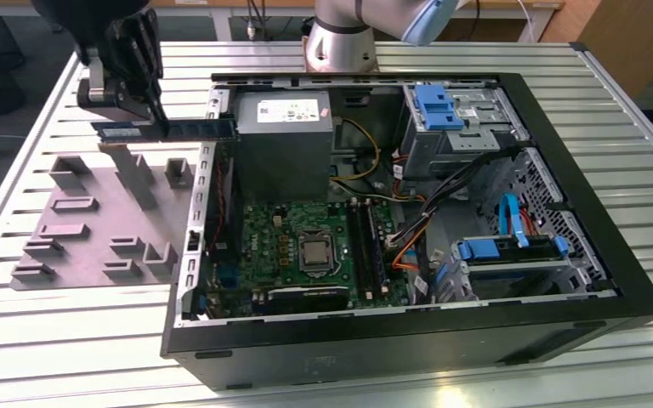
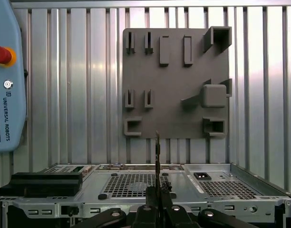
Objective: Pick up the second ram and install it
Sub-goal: 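Pick up the second ram and move it above second insertion slot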
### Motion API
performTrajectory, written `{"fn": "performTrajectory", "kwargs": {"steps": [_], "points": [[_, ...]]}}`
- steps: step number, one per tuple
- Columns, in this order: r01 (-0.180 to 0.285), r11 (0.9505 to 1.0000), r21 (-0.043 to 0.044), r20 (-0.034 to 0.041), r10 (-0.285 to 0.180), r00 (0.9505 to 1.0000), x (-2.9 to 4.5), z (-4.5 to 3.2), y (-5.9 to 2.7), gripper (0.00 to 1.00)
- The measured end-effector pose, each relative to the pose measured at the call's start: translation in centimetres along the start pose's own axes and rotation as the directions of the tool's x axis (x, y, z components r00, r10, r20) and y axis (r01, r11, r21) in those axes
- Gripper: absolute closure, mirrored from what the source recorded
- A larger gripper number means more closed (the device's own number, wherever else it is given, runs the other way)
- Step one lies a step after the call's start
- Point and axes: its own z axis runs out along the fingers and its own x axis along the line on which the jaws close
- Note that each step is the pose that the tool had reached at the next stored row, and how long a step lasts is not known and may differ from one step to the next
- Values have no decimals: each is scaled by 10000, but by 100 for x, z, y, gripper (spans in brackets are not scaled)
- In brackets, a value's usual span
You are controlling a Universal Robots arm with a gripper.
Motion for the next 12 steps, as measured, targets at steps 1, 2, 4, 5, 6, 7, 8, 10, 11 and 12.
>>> {"fn": "performTrajectory", "kwargs": {"steps": [1,2,4,5,6,7,8,10,11,12], "points": [[0,10000,0,0,0,10000,0,0,-15,86],[0,10000,1,0,0,10000,-1,0,-29,86],[0,10000,0,0,0,10000,-1,1,-57,86],[0,10000,0,0,0,10000,-2,1,-73,86],[0,10000,0,0,0,10000,-2,1,-91,86],[0,10000,0,0,0,10000,-3,1,-108,86],[0,10000,0,0,0,10000,-3,1,-124,86],[0,10000,0,0,0,10000,-4,1,-158,86],[0,10000,0,0,0,10000,-4,1,-174,86],[0,10000,0,0,0,10000,-5,1,-190,86]]}}
